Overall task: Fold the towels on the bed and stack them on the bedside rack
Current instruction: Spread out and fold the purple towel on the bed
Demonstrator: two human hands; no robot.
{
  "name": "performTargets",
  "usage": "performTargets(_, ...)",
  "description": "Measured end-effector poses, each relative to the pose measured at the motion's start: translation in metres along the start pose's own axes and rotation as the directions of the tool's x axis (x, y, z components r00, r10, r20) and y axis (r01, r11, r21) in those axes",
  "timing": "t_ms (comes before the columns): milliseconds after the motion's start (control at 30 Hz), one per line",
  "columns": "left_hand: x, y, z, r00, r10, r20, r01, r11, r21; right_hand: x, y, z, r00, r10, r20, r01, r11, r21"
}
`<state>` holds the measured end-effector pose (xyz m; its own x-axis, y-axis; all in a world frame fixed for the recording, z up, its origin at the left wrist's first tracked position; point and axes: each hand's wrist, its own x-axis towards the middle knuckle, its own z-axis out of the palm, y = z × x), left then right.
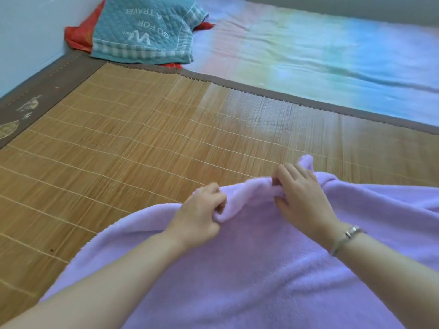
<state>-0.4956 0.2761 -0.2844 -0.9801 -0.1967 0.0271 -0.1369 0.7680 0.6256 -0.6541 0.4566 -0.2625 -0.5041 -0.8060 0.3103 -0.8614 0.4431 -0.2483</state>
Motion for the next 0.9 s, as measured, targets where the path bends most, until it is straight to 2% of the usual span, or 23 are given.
performTargets(33,-0.011,0.003,0.003,0.996,0.049,0.078,-0.051,0.998,0.026,-0.02,-0.001,-0.008,0.998,-0.042,0.043,0.042,0.999,-0.008)
performTargets(100,-0.032,0.01,0.006,0.978,0.066,0.197,-0.083,0.993,0.079,-0.063,0.002,-0.019,0.969,-0.107,0.222,0.12,0.992,-0.042)
performTargets(167,-0.049,0.02,0.007,0.964,-0.003,0.266,-0.022,0.996,0.089,-0.105,0.002,-0.027,0.896,-0.088,0.435,0.142,0.985,-0.094)
performTargets(233,-0.054,0.029,0.008,0.989,-0.004,0.148,-0.009,0.996,0.084,-0.131,0.001,-0.032,0.852,-0.041,0.522,0.11,0.989,-0.102)
performTargets(300,-0.047,0.036,0.009,0.999,-0.007,-0.036,0.01,0.995,0.097,-0.135,0.0,-0.037,0.885,0.003,0.465,0.033,0.997,-0.07)
performTargets(367,-0.036,0.044,0.014,0.982,-0.152,-0.115,0.158,0.986,0.048,-0.123,-0.001,-0.041,0.936,0.07,0.345,-0.057,0.997,-0.047)
performTargets(433,-0.022,0.051,0.018,0.921,-0.384,-0.065,0.379,0.922,-0.082,-0.103,-0.004,-0.04,0.956,0.168,0.24,-0.164,0.986,-0.036)
performTargets(500,-0.006,0.054,0.02,0.828,-0.56,0.016,0.556,0.818,-0.147,-0.081,-0.007,-0.036,0.94,0.279,0.196,-0.284,0.959,-0.004)
performTargets(567,0.01,0.051,0.022,0.76,-0.647,0.062,0.65,0.755,-0.087,-0.063,-0.008,-0.032,0.878,0.398,0.267,-0.41,0.912,-0.01)
performTargets(667,0.027,0.042,0.02,0.706,-0.694,0.14,0.693,0.718,0.061,-0.044,0.0,-0.02,0.748,0.512,0.423,-0.479,0.857,-0.189)
performTargets(767,0.036,0.042,0.017,0.682,-0.682,0.262,0.661,0.729,0.176,-0.033,0.001,-0.018,0.603,0.589,0.537,-0.462,0.807,-0.367)
performTargets(833,0.042,0.04,0.016,0.687,-0.666,0.291,0.657,0.74,0.143,-0.025,0.005,-0.023,0.526,0.612,0.59,-0.424,0.791,-0.441)
performTargets(900,0.049,0.035,0.007,0.727,-0.647,0.231,0.65,0.757,0.073,-0.015,0.008,-0.032,0.523,0.598,0.608,-0.426,0.801,-0.421)
